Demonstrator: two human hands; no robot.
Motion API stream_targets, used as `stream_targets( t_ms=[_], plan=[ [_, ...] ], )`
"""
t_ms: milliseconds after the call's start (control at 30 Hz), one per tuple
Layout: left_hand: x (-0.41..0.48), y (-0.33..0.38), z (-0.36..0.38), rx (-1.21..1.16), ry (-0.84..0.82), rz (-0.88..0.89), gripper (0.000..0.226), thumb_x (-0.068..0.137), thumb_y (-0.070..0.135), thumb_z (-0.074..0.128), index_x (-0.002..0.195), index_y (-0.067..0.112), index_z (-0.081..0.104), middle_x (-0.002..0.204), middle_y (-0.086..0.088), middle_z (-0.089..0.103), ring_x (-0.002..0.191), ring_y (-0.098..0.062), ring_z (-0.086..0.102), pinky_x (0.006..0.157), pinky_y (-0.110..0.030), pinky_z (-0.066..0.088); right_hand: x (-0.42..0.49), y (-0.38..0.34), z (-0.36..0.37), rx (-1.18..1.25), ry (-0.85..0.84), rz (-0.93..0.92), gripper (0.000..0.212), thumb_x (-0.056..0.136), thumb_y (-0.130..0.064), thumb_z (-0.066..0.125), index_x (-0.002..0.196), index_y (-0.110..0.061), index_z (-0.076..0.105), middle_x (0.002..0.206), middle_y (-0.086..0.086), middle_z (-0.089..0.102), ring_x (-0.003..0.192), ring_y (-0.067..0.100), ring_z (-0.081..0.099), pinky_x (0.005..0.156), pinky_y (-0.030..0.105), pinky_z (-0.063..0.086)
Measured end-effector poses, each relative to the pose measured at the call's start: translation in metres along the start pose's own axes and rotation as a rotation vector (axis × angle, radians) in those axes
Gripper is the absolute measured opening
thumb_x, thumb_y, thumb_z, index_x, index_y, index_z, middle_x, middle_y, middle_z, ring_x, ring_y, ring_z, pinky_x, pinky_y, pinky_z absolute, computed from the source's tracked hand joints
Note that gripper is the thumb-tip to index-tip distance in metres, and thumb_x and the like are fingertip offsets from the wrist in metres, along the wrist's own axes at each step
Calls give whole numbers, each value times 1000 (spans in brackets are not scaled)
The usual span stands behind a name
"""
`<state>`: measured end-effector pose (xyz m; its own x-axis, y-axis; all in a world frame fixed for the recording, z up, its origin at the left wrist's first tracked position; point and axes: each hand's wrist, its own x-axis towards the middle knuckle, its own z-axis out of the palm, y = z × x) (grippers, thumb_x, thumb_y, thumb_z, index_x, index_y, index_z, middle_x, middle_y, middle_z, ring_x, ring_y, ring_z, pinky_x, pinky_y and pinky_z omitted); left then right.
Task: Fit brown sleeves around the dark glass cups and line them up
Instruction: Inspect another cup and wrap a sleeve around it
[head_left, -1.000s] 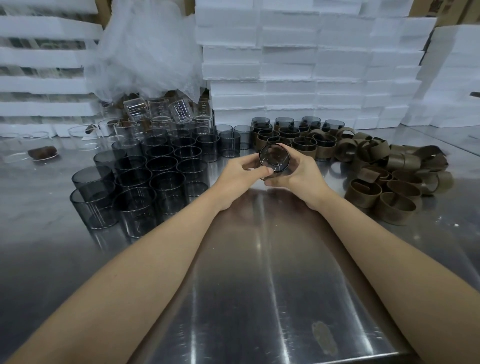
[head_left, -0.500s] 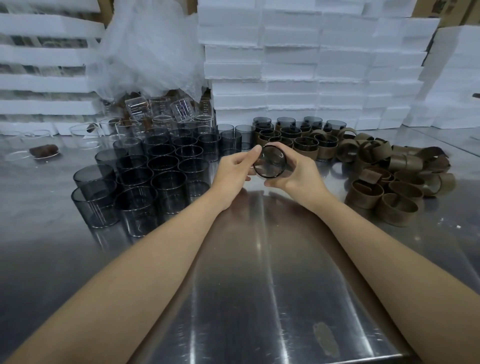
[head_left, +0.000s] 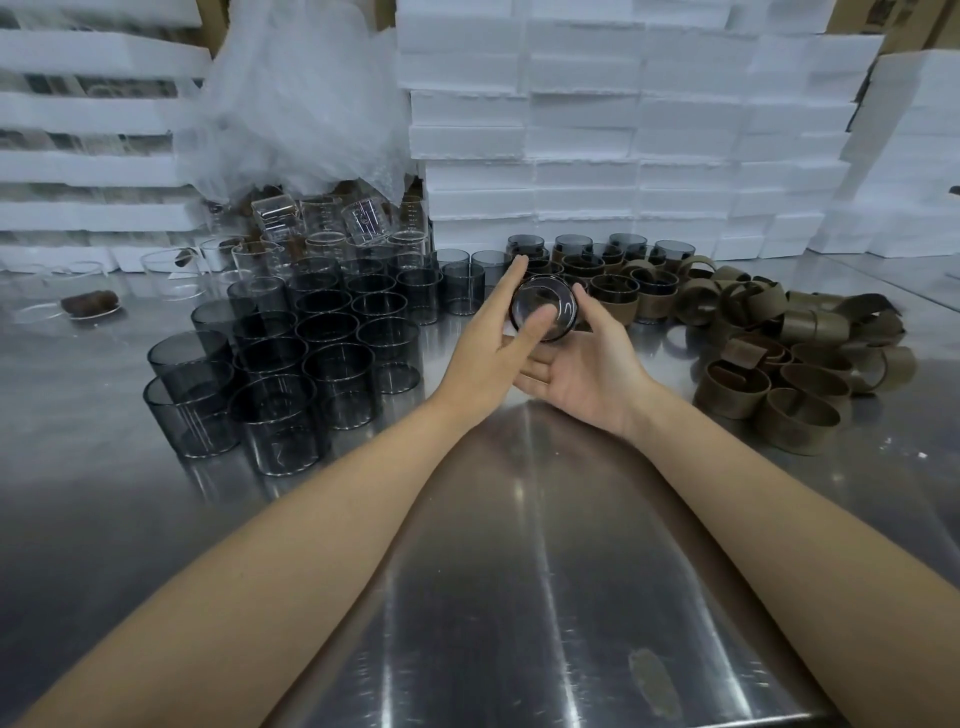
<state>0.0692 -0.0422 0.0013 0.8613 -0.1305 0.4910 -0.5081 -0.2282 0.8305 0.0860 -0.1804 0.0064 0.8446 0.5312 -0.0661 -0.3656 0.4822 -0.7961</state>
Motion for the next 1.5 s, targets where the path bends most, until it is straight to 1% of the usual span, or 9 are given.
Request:
stream_targets(
  t_ms=[133, 267, 467, 600, 700, 867, 1067, 1367, 1500],
  plan=[
    [1, -3, 1, -7, -1, 9, 76, 91, 25, 69, 153, 27, 26, 154, 9, 39, 139, -8, 40, 117, -38, 34, 1, 2, 0, -11, 37, 45, 64, 90, -66, 42, 115, -9, 61, 111, 15, 70, 98, 25, 69, 87, 35, 53],
    [3, -8, 0, -40, 24, -4, 65, 88, 24, 72, 146, 26, 43, 127, 18, 60, 119, -1, 58, 103, -23, 45, 2, 1, -3, -25, 60, 58, 67, 90, -65, 42, 118, -7, 60, 108, 15, 70, 99, 27, 69, 90, 37, 52],
    [9, -10, 0, -52, 149, -14, 36, 94, 24, 64, 129, 18, 64, 117, 3, 71, 108, -4, 63, 98, -21, 47, 1, 0, -1, -9, 55, 70, 72, 90, -59, 48, 134, -3, 47, 120, 21, 63, 109, 32, 66, 95, 41, 50],
    [10, -8, 1, -140, 242, -24, 21, 100, 23, 54, 110, 20, 73, 97, 13, 75, 96, 2, 67, 84, -13, 48, 1, 1, -2, -80, 47, 81, 63, 93, -57, 43, 122, -1, 52, 113, 23, 64, 112, 33, 62, 107, 45, 42],
    [9, -5, 0, -199, 264, -32, 30, 105, 27, 42, 97, 28, 71, 88, 20, 74, 95, 2, 68, 84, -12, 47, 1, 1, -1, -120, 58, 95, 63, 93, -58, 43, 115, -1, 55, 100, 22, 66, 98, 31, 66, 103, 45, 46],
    [8, -7, 1, -181, 117, -38, 27, 97, 34, 55, 119, 21, 65, 108, 12, 71, 107, -2, 64, 93, -16, 46, 0, -1, -1, -88, 75, 93, 63, 92, -59, 44, 120, -2, 53, 104, 20, 66, 96, 29, 67, 94, 43, 51],
    [5, -9, 0, -87, 44, -5, 63, 81, 27, 78, 133, 34, 44, 121, 19, 62, 112, 9, 56, 93, -6, 40, -1, -1, 1, -103, 16, 90, 58, 92, -57, 48, 129, -13, 55, 114, 17, 68, 103, 29, 68, 85, 39, 56],
    [8, -6, 2, -67, 149, 1, 20, 92, 25, 67, 111, 21, 67, 97, 15, 70, 94, 2, 65, 82, -10, 46, 1, 0, -2, -109, -51, 106, 68, 92, -55, 49, 139, -7, 44, 118, 23, 64, 113, 34, 63, 94, 43, 54],
    [10, -8, 4, -85, 204, -15, 22, 102, 30, 50, 105, 20, 70, 98, 12, 72, 97, -1, 65, 86, -18, 47, 1, 0, -3, -152, -84, 130, 66, 92, -56, 47, 134, -6, 45, 127, 29, 58, 120, 37, 59, 99, 44, 51]
  ],
)
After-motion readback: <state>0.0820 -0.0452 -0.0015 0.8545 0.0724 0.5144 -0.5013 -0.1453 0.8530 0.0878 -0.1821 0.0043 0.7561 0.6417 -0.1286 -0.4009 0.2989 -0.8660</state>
